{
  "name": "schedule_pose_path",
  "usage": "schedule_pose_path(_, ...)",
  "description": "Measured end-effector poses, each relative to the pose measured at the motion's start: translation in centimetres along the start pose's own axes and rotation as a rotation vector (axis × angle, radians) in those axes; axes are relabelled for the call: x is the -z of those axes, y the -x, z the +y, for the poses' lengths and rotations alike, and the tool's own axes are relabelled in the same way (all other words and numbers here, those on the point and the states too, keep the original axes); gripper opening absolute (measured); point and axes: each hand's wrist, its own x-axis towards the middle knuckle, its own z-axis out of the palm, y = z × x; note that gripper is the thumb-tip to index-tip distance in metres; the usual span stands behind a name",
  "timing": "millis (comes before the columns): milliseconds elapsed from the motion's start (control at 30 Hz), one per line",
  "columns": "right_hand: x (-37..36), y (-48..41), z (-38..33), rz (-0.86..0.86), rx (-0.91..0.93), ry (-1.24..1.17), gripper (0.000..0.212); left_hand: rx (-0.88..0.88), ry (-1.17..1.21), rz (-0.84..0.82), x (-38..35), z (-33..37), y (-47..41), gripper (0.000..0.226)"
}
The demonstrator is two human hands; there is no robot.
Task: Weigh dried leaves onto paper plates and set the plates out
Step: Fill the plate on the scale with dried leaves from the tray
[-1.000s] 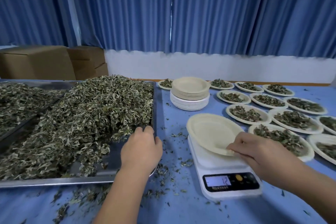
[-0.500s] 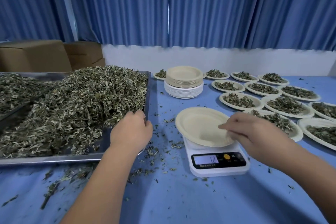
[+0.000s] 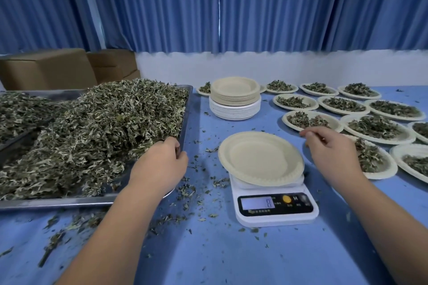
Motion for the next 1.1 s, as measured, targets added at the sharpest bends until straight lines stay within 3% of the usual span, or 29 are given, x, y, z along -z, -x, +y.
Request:
schedule_pose_path(400,0.3,0.4,-0.6,-0.051,-0.038,-0.011,0.020,0.032,0.056,-0.004,0.1,0.2,0.3,0.030)
schedule_pose_path(533,0.2,0.4,-0.8,-0.069,-0.011,0.007,0.021,0.124,-0.145,0.049,1.2,-1.3,0.0,0.044)
schedule_pose_path(600,0.1,0.4,-0.8,-0.074,0.002,0.012,0.021,0.256,-0.273,-0.024,1.9,-2.8,-0.6,0.058)
schedule_pose_path(667,0.0,0.3,-1.0,-0.084,0.011,0.026,0.021,0.389,-0.213,-0.187,2.2,-3.9,-1.0,0.068)
schedule_pose_path(767,0.0,0.3,-1.1,-0.102,0.008,0.025,0.022,0.345,-0.118,-0.318,1.9,-3.7,-0.7,0.074)
schedule_pose_path(867,0.2,0.5,-0.9,-0.089,-0.012,0.019,0.021,0.245,-0.001,-0.247,2.2,-2.6,-0.3,0.067)
schedule_pose_path(967,0.4,0.3,-0.7,-0.055,-0.051,-0.015,0.022,0.216,0.088,-0.063,3.2,-2.0,-0.4,0.047)
schedule_pose_path(1100,0.3,-0.2,-0.7,-0.041,-0.081,-0.029,0.022,0.214,-0.307,0.138,4.9,-3.8,-3.6,0.051)
